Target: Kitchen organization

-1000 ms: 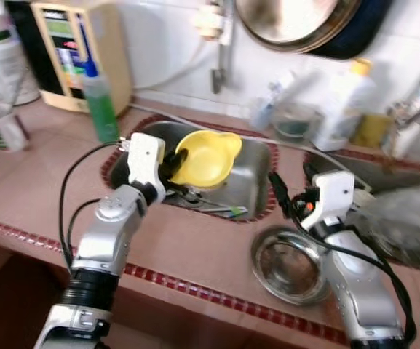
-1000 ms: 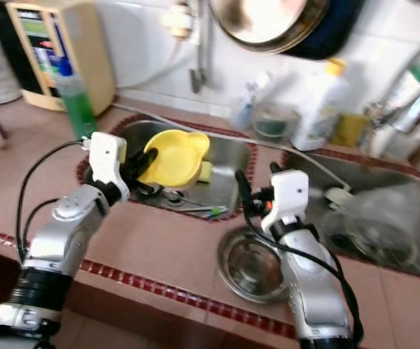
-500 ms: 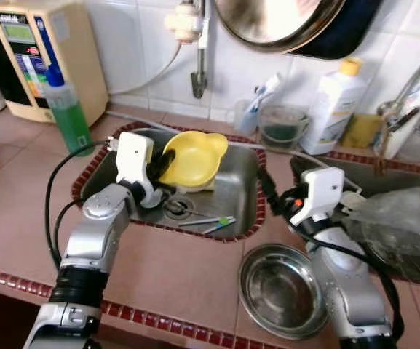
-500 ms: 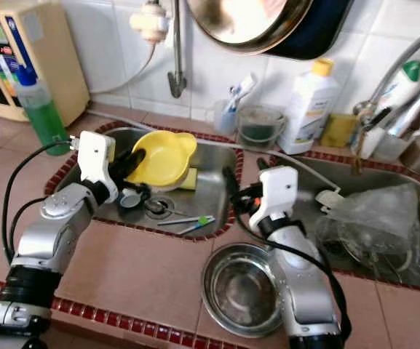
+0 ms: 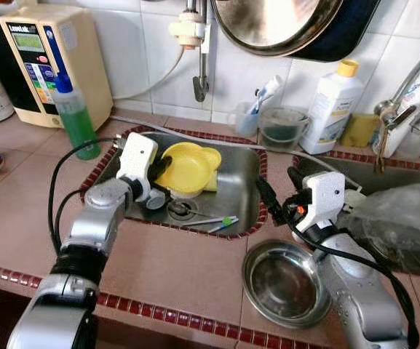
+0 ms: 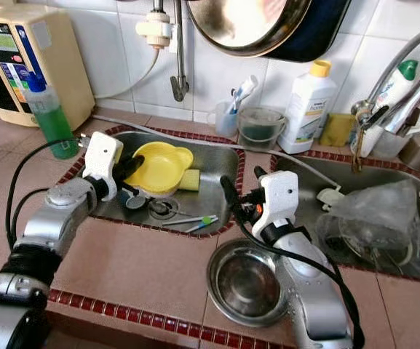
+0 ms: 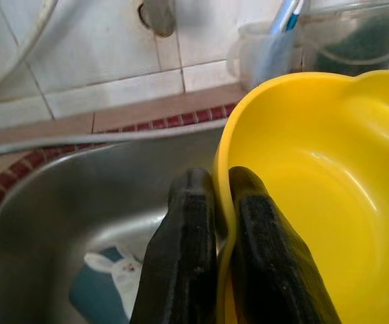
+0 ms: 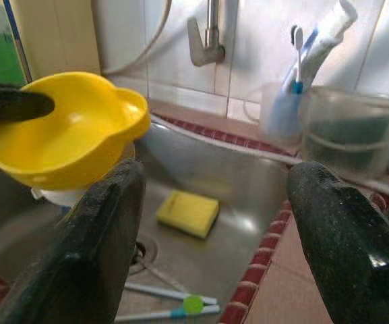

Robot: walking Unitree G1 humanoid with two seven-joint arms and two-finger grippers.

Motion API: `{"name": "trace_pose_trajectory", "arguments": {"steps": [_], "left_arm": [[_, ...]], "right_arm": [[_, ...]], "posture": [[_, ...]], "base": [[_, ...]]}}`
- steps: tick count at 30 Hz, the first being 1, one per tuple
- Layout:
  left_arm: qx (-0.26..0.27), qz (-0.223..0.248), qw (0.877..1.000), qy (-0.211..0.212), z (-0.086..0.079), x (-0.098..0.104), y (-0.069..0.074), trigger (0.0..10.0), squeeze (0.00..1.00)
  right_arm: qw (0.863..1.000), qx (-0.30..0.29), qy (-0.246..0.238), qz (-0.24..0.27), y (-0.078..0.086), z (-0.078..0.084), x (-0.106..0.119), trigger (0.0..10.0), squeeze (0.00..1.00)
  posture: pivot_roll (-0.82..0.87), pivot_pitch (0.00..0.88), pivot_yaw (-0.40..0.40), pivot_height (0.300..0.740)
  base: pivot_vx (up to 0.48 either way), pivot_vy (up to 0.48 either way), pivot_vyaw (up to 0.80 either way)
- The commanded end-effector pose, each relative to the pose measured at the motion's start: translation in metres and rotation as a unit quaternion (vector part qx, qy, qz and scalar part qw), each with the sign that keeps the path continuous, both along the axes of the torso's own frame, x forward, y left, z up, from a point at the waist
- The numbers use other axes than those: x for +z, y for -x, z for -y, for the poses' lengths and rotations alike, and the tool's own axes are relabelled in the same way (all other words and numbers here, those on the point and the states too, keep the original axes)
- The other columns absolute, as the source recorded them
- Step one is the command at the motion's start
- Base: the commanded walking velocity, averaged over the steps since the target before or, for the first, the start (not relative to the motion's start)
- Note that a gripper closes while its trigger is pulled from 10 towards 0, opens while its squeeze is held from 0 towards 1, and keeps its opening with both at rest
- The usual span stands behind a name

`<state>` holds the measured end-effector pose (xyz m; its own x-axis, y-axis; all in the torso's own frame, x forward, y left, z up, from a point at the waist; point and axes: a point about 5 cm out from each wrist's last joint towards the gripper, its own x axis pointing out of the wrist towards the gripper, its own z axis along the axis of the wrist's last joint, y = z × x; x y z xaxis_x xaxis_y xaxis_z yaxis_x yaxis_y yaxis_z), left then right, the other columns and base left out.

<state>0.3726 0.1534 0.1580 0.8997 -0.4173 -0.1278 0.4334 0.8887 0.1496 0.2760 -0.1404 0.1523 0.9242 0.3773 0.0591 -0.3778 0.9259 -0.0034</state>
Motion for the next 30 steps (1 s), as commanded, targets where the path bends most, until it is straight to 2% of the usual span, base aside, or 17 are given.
{"name": "trace_pose_trajectory", "arguments": {"steps": [1, 4, 5, 7, 12, 20, 30], "left_arm": [[-0.006, 0.006, 1.0, -0.011, 0.0, 0.004, -0.002, 10.0, 0.0], [-0.006, 0.006, 1.0, -0.011, 0.0, 0.004, -0.002, 10.0, 0.0], [-0.01, 0.003, 1.0, -0.021, 0.001, 0.002, -0.006, 10.0, 0.0], [-0.013, -0.004, 0.999, -0.038, 0.002, -0.002, -0.009, 10.0, 0.0], [-0.008, -0.019, 0.999, -0.048, -0.001, -0.008, -0.012, 10.0, 0.0], [0.013, -0.046, 0.997, -0.063, -0.008, -0.02, -0.014, 10.0, 0.0], [0.025, -0.047, 0.996, -0.076, -0.014, -0.017, -0.018, 10.0, 0.0]], "right_arm": [[1.0, 0.008, -0.003, 0.007, 0.001, -0.002, 0.005, 10.0, 0.0], [1.0, 0.008, -0.003, 0.007, 0.001, -0.002, 0.005, 10.0, 0.0], [1.0, 0.024, -0.003, -0.006, 0.011, -0.002, 0.005, 10.0, 0.0], [0.999, 0.04, -0.004, -0.017, 0.022, -0.002, 0.005, 10.0, 0.0], [0.998, 0.057, -0.005, -0.028, 0.035, -0.003, 0.005, 10.0, 0.0], [0.996, 0.075, -0.009, -0.049, 0.049, -0.008, 0.004, 10.0, 0.0], [0.994, 0.086, -0.018, -0.066, 0.059, -0.009, 0.004, 10.0, 0.0]], "posture": [[-0.08, 0.013, 0.006, 0.74], [-0.08, 0.013, 0.006, 0.74], [-0.11, 0.051, 0.015, 0.74], [-0.11, 0.057, 0.015, 0.74], [-0.12, 0.082, 0.02, 0.74], [-0.13, 0.113, 0.03, 0.74], [-0.14, 0.111, 0.044, 0.74]], "base": [[0.0, 0.0, 0.0], [0.0, 0.0, 0.0], [0.0, 0.0, 0.0], [0.0, 0.0, 0.0], [0.0, 0.0, 0.0], [0.0, 0.0, 0.0], [0.0, 0.0, 0.0]]}}
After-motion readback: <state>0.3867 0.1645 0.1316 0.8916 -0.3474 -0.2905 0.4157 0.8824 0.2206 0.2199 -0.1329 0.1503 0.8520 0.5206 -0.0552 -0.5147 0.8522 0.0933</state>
